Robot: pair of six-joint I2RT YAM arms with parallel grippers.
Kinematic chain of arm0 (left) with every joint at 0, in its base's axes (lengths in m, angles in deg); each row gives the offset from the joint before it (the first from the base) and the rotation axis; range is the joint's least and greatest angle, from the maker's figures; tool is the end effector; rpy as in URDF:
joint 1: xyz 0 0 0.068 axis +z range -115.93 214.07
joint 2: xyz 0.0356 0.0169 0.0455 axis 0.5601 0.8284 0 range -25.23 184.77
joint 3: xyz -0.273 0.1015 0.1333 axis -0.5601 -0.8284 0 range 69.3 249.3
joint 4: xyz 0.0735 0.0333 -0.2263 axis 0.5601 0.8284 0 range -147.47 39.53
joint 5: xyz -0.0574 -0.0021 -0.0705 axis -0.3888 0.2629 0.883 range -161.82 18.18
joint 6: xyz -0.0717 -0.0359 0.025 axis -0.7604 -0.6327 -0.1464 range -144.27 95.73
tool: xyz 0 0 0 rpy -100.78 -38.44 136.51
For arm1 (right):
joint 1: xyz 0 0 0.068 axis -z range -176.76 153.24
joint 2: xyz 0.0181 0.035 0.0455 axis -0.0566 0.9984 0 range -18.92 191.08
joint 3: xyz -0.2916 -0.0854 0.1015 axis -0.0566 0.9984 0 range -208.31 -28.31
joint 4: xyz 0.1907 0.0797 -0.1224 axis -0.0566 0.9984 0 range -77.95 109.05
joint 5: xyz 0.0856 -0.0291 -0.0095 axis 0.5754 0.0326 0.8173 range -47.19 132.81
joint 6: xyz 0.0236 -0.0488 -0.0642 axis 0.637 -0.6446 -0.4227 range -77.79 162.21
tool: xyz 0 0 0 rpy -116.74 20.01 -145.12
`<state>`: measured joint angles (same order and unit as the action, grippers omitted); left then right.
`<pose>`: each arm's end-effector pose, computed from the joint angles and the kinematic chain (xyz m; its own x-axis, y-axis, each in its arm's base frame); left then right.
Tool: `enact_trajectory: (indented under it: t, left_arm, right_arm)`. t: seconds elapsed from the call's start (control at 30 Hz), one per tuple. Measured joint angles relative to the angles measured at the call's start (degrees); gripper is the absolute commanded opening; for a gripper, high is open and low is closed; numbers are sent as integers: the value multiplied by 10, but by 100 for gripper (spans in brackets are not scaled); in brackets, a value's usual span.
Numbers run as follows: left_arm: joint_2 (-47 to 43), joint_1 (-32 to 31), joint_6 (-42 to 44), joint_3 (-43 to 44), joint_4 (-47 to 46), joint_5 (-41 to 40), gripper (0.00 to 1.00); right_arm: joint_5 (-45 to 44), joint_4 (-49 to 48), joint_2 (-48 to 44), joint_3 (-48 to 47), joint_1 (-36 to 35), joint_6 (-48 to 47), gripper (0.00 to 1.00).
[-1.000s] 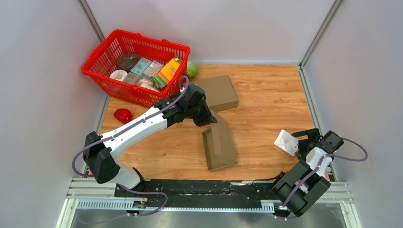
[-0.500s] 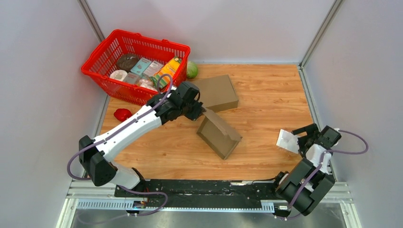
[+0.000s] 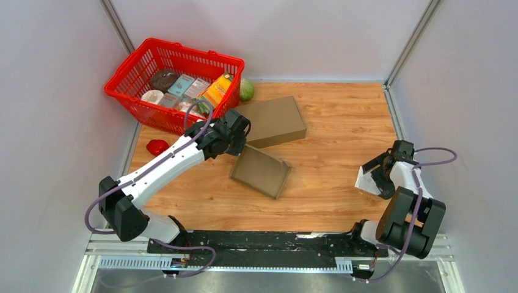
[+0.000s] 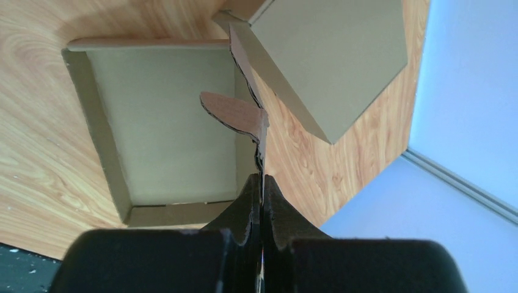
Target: Fold the paper box
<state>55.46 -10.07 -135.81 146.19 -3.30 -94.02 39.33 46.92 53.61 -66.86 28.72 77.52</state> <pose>0.2135 -0.1684 0.3468 -0.2425 -0.9646 -0.1033 -0.7500 0.2540 -0.6107 0.1761 -0.0888 0.2000 -0.4275 0.8428 -0.3271 0.8532 0.4958 0.1623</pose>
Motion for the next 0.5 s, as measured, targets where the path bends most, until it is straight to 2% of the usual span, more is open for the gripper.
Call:
enact_trajectory:
  t: [0.27,0.3,0.33,0.37,0.43,0.5]
  left_arm:
    - [32,8,-15,67,80,2,0]
    - [38,8,-16,76,87,3,7]
    - [43,8,-16,83,93,3,22]
    - [50,8,-17,92,101,3,28]
    - [70,8,-21,120,125,3,39]
    - [87,8,-22,141,139,5,41]
  right_arm:
    - [-21,17,96,-46,-51,-40,99]
    - [-26,18,106,-54,-58,-44,97]
    - [-29,18,111,-58,-62,-47,93]
    - [-32,18,115,-61,-66,-51,90]
    - [-38,21,120,-64,-70,-57,85]
    - [-39,23,123,-67,-73,-59,79]
